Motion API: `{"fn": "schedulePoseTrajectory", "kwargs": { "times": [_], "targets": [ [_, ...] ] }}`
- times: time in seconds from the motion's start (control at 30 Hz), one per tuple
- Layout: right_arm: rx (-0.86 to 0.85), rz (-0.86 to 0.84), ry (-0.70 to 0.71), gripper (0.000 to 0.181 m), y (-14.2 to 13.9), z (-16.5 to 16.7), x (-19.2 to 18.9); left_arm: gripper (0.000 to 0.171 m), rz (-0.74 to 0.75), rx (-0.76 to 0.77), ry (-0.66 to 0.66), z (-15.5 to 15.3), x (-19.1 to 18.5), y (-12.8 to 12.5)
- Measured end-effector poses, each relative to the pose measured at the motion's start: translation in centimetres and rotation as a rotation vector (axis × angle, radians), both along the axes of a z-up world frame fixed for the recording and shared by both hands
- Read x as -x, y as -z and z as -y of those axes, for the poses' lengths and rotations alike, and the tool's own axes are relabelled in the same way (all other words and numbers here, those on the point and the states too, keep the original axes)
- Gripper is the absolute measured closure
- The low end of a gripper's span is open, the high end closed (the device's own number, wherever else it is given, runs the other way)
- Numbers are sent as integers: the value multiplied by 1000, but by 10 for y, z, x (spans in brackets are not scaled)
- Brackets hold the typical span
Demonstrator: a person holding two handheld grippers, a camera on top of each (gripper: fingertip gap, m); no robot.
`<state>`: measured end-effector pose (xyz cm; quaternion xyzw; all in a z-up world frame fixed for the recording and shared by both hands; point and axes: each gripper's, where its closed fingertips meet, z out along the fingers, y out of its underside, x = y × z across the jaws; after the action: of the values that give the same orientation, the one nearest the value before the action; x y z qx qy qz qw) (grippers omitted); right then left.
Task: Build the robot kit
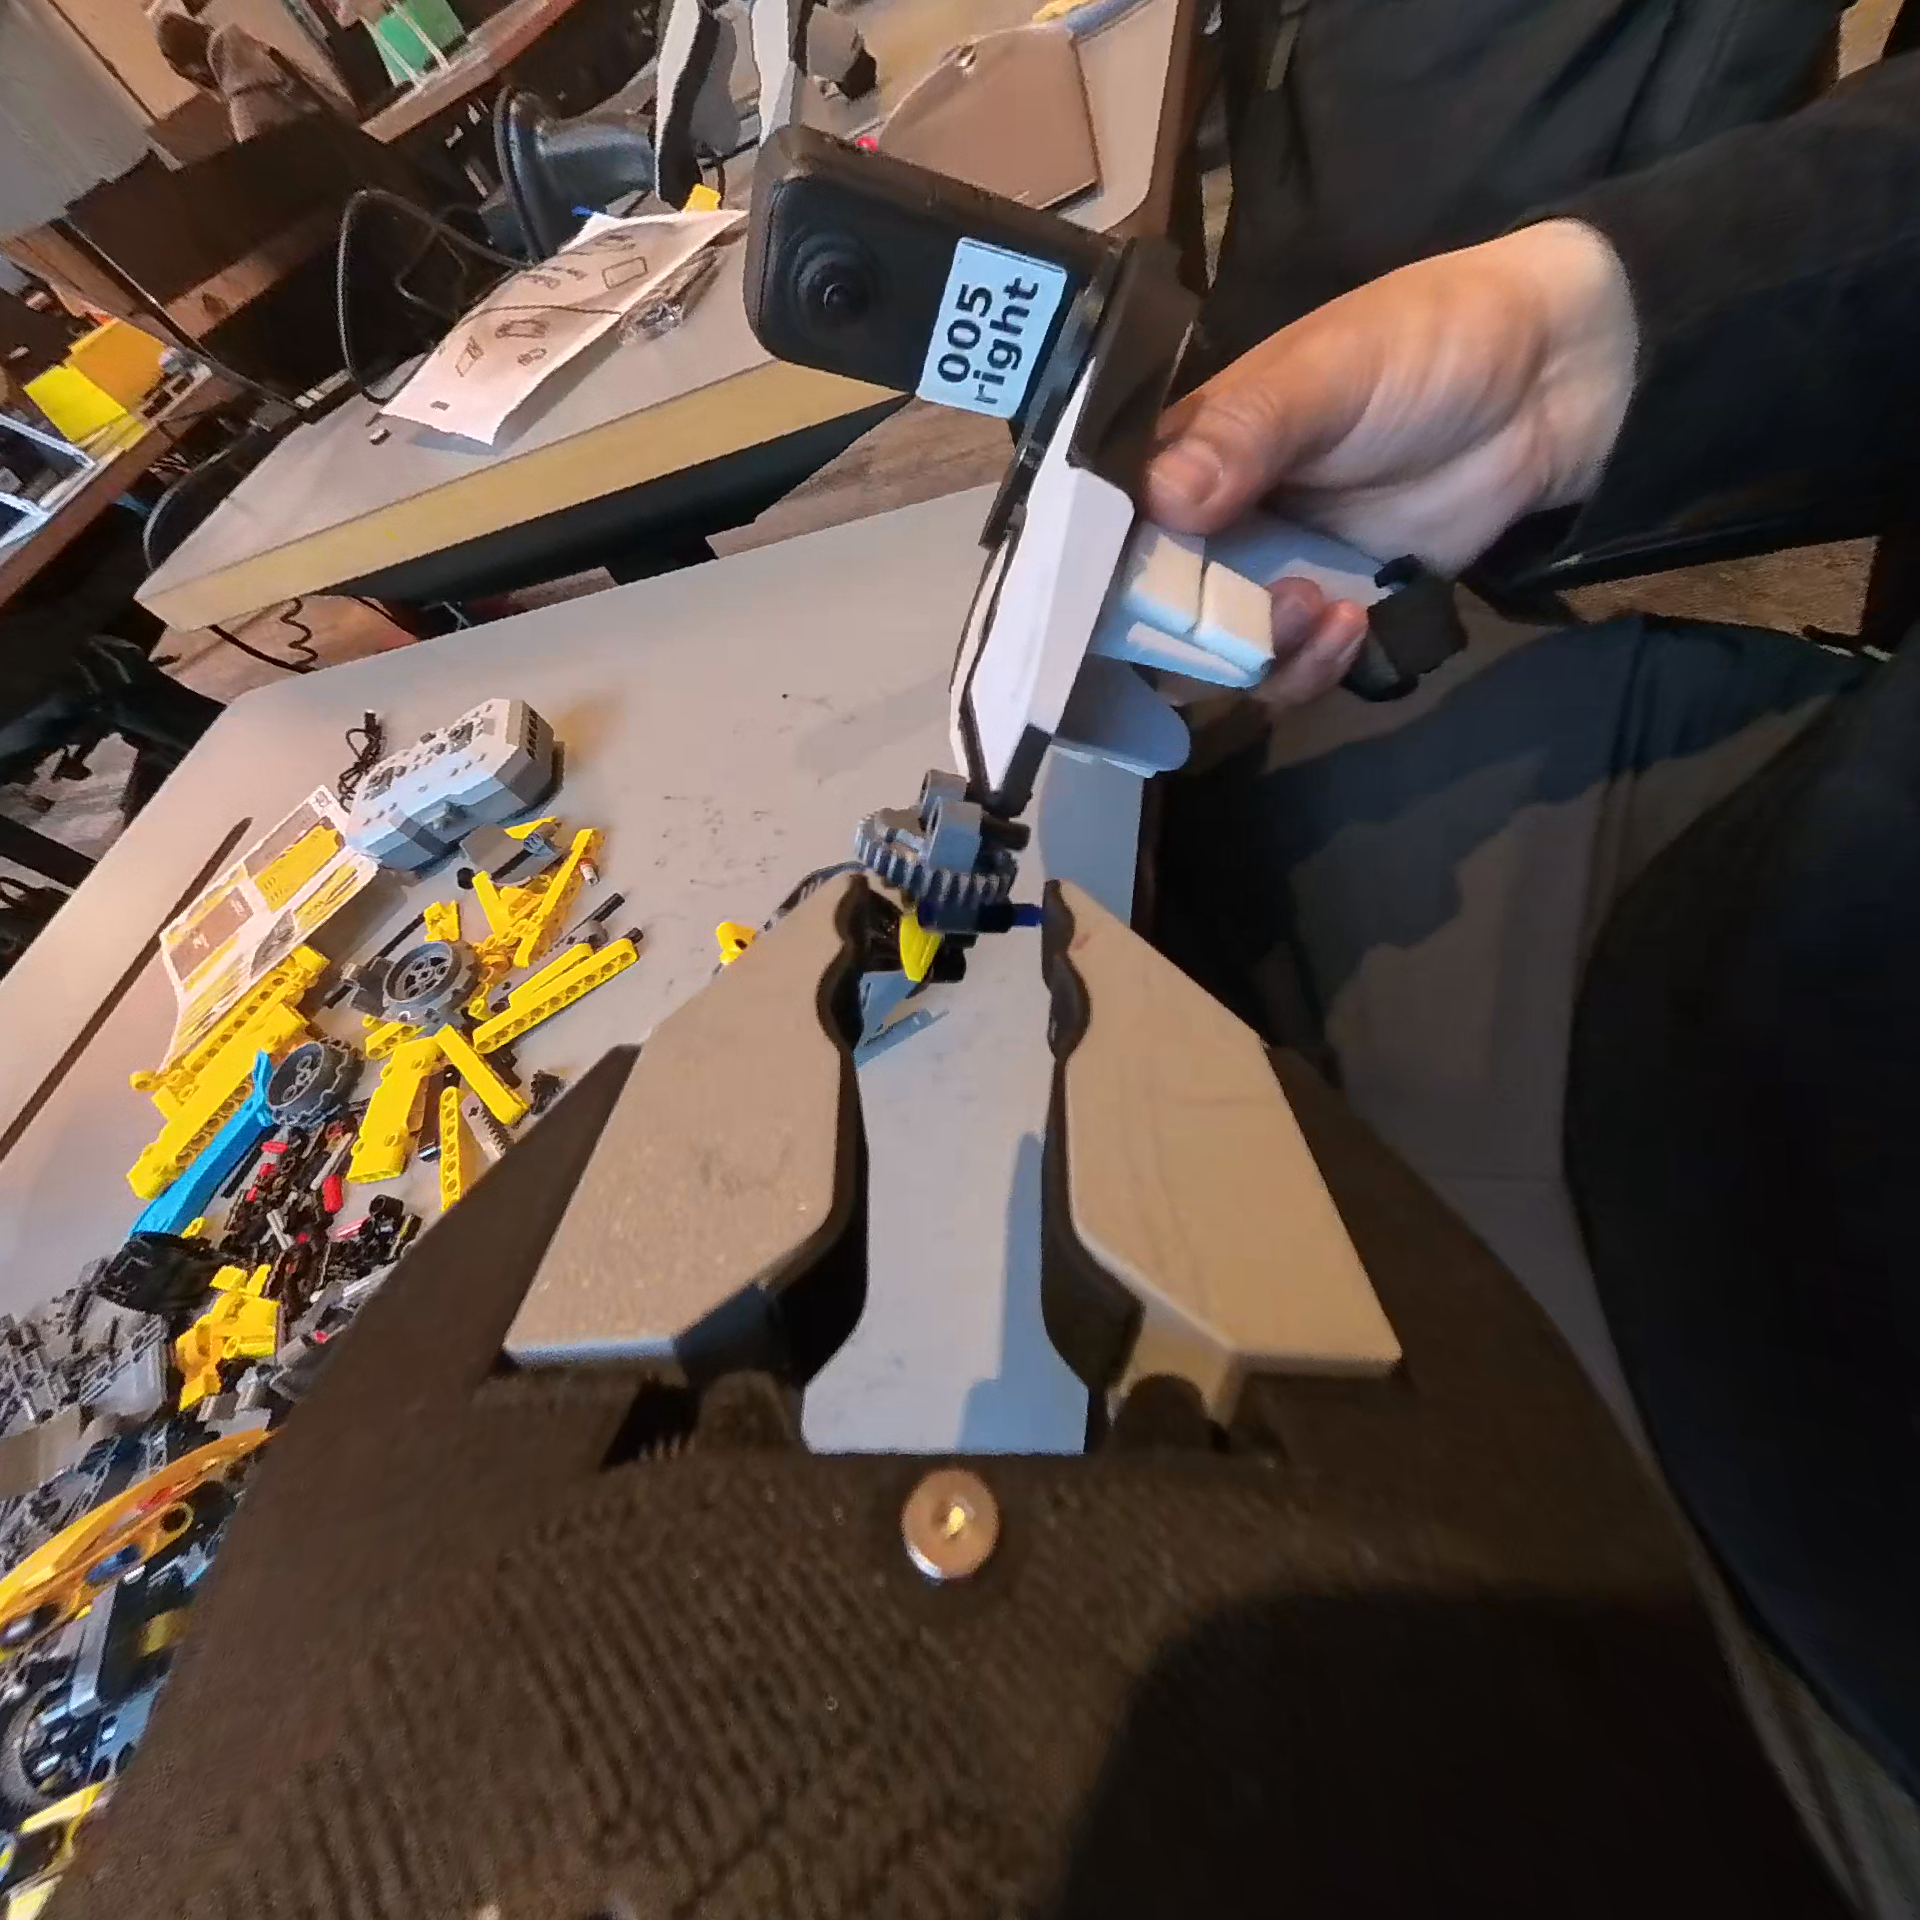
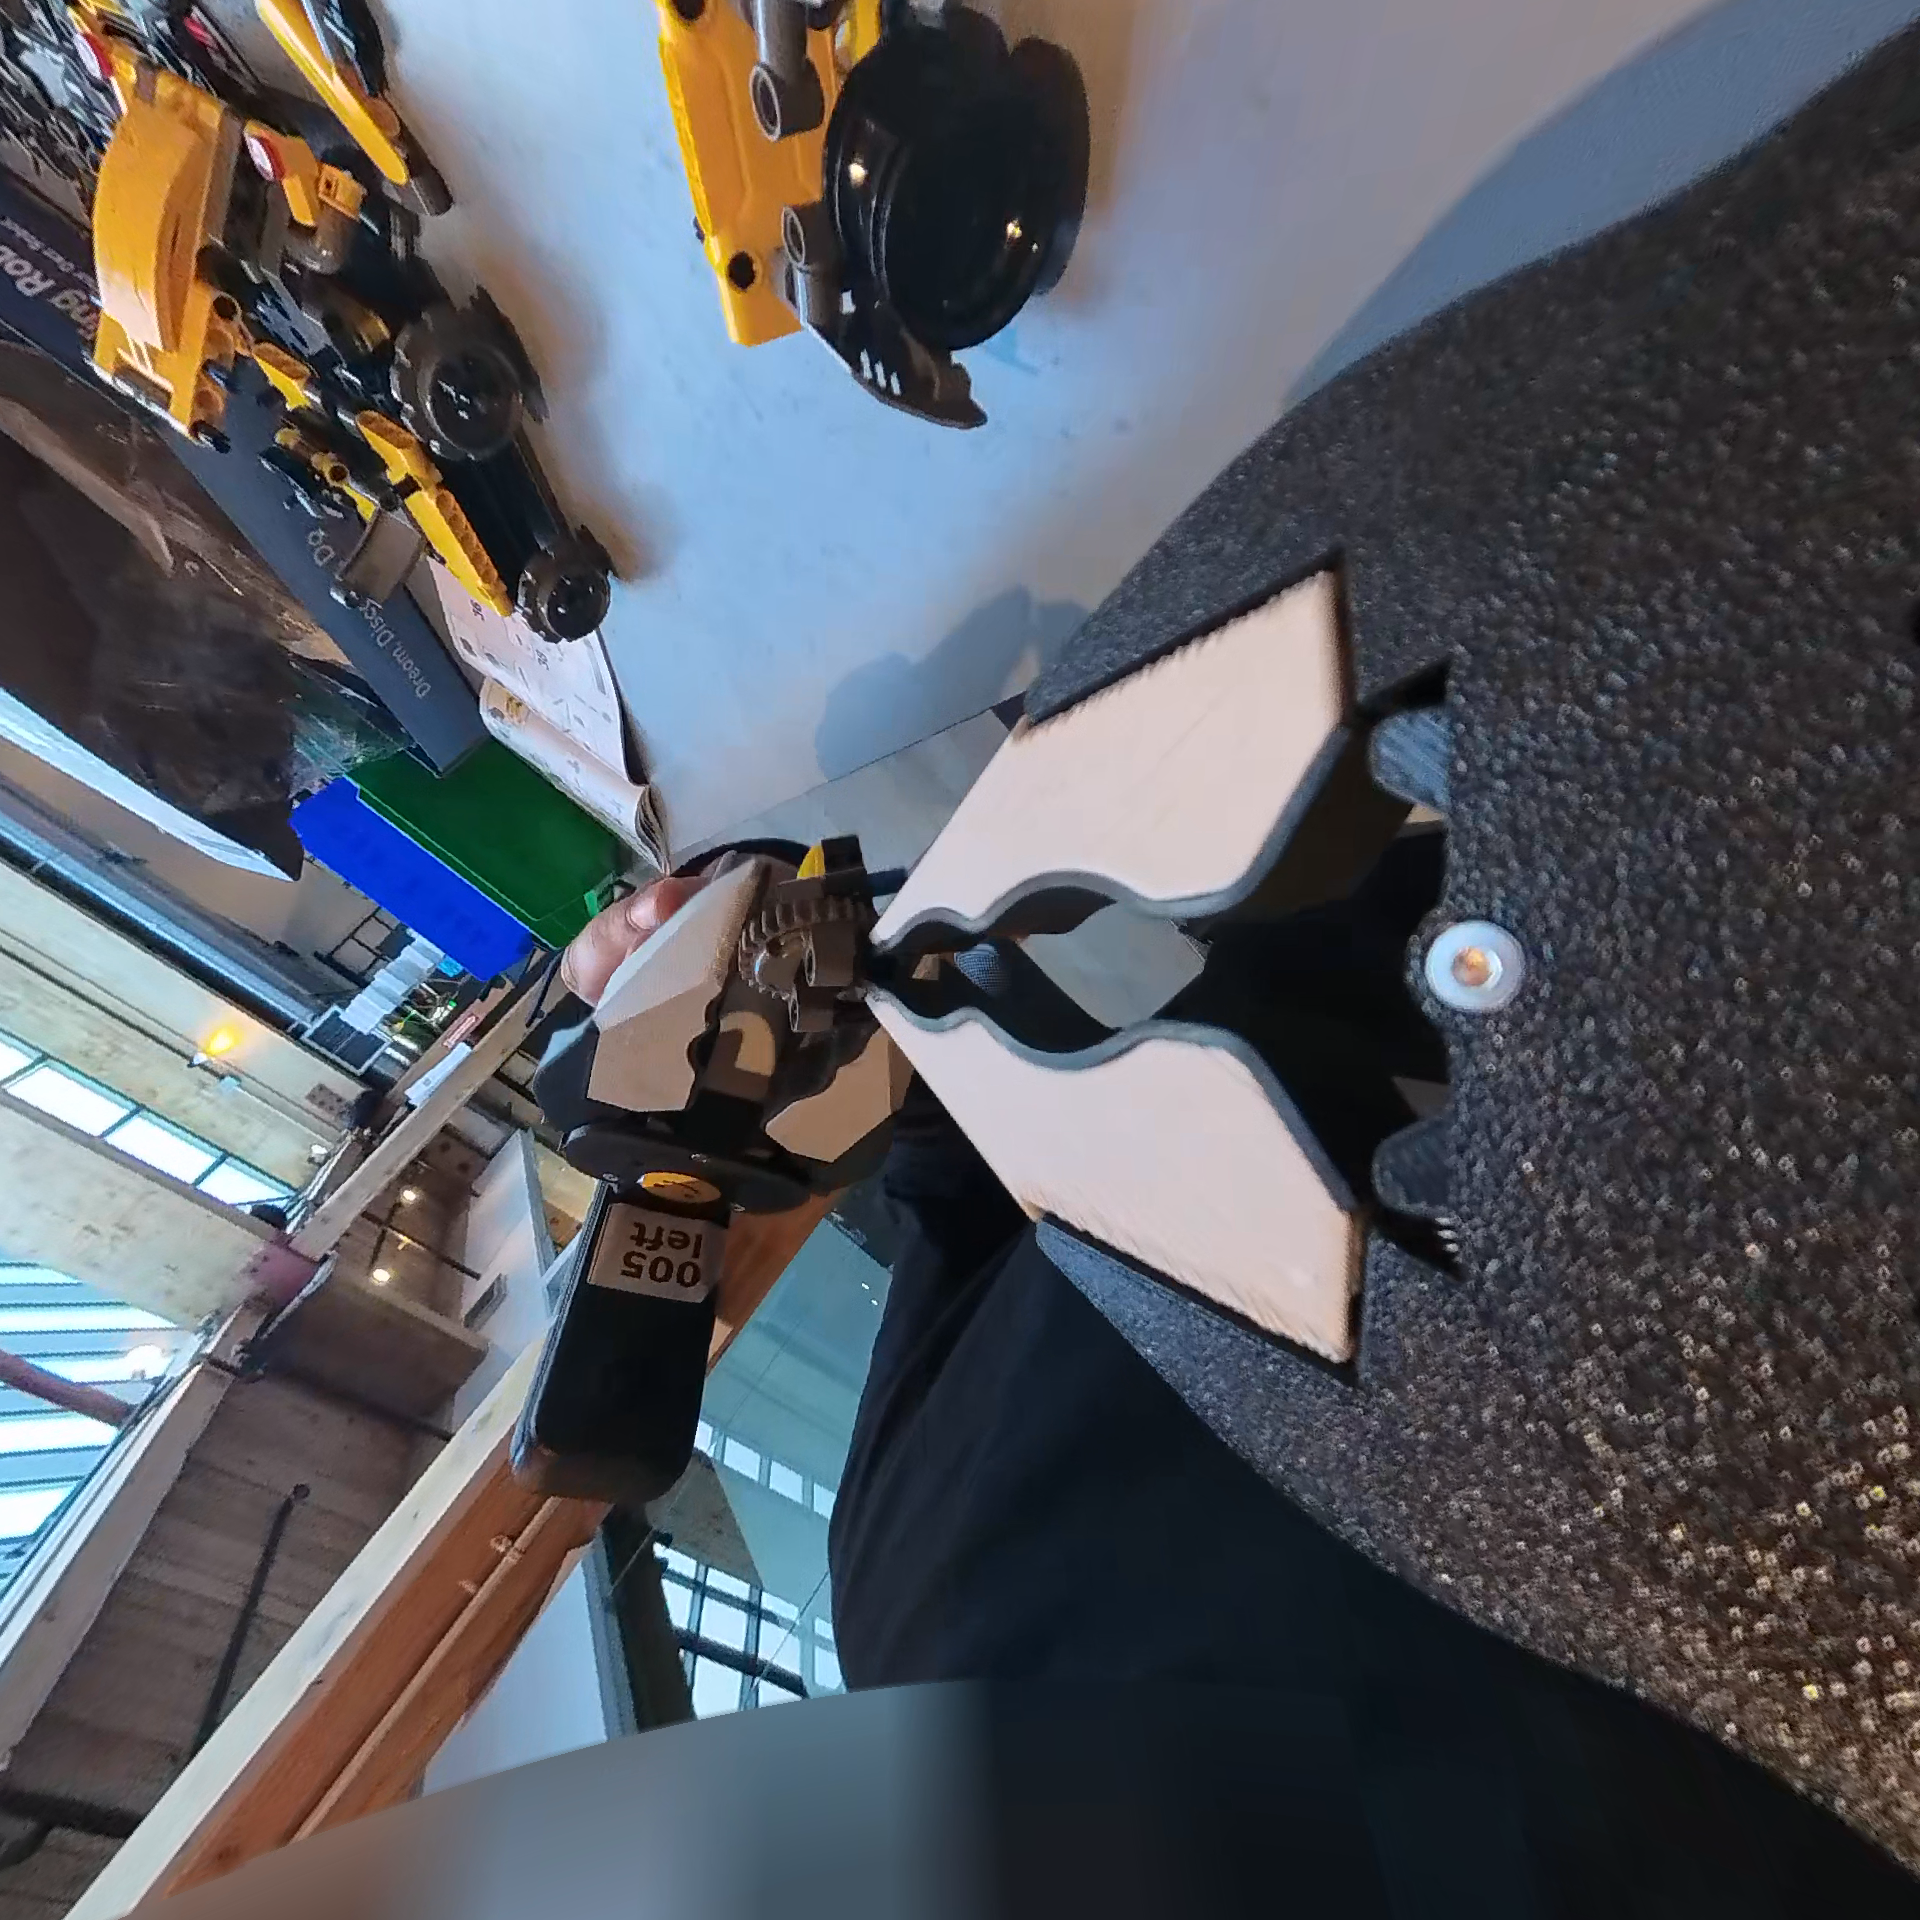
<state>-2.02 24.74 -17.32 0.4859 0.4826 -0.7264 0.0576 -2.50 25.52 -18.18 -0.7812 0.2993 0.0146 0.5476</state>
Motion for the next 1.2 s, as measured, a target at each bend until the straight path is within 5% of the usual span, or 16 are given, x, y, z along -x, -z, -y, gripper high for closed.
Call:
{"fn": "schedulePoseTrajectory", "kwargs": {
  "times": [0.33, 1.0, 1.2],
  "targets": [
    [-5, -3, -25, 178, -1, 3, -2, 128, -127, -17, 46, 8, 6, -9],
    [-21, -5, -56, 178, -3, 6, -5, 143, -133, 3, 112, 2, -7, -7],
    [-123, -48, 21, 176, -4, -2, -4, 143, -211, -69, 32, -5, -2, -9]
  ]
}}
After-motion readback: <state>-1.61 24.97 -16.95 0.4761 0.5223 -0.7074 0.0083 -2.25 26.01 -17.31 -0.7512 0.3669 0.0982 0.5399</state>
